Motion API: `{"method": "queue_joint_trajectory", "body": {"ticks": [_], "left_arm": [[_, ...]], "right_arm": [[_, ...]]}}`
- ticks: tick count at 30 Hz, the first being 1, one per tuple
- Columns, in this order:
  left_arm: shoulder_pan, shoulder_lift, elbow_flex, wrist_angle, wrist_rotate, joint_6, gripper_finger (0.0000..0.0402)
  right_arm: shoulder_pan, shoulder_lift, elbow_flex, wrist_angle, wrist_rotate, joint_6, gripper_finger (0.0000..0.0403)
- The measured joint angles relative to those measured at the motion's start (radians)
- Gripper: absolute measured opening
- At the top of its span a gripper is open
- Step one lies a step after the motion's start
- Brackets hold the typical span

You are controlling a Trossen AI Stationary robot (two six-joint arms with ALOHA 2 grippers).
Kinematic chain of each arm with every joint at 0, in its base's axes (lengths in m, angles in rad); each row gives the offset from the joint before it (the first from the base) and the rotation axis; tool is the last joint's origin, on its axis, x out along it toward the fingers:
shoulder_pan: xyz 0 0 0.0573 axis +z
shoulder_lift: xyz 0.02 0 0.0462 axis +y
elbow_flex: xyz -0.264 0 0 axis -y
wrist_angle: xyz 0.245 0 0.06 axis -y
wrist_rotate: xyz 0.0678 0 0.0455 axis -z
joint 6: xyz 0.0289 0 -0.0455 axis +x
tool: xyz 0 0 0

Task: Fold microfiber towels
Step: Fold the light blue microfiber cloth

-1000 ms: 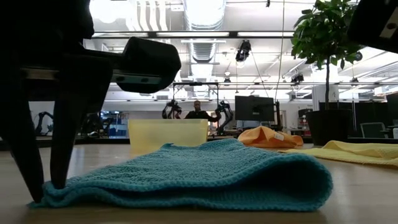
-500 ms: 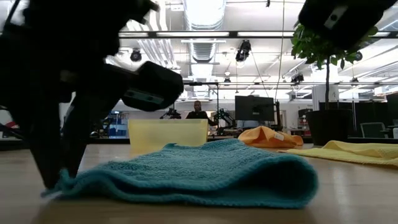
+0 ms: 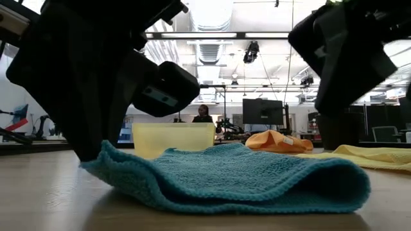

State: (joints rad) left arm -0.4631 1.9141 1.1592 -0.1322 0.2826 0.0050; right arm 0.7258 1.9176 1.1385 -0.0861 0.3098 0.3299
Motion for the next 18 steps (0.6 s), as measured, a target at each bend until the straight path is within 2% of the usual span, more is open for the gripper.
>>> {"method": "queue_joint_trajectory", "body": {"ticks": [7, 18], "left_arm": [[0.001, -0.002, -0.001, 0.001, -0.002, -0.003, 0.0000], [0.001, -0.003, -0.001, 0.024, -0.026, -0.027, 0.0000]], "right_arm": [[-0.001, 0.040, 0.000, 0.016, -0.003, -0.142, 0.0194], [-0.053, 0.048, 0.001, 0.042, -0.019, -0.223, 0.0194]]}}
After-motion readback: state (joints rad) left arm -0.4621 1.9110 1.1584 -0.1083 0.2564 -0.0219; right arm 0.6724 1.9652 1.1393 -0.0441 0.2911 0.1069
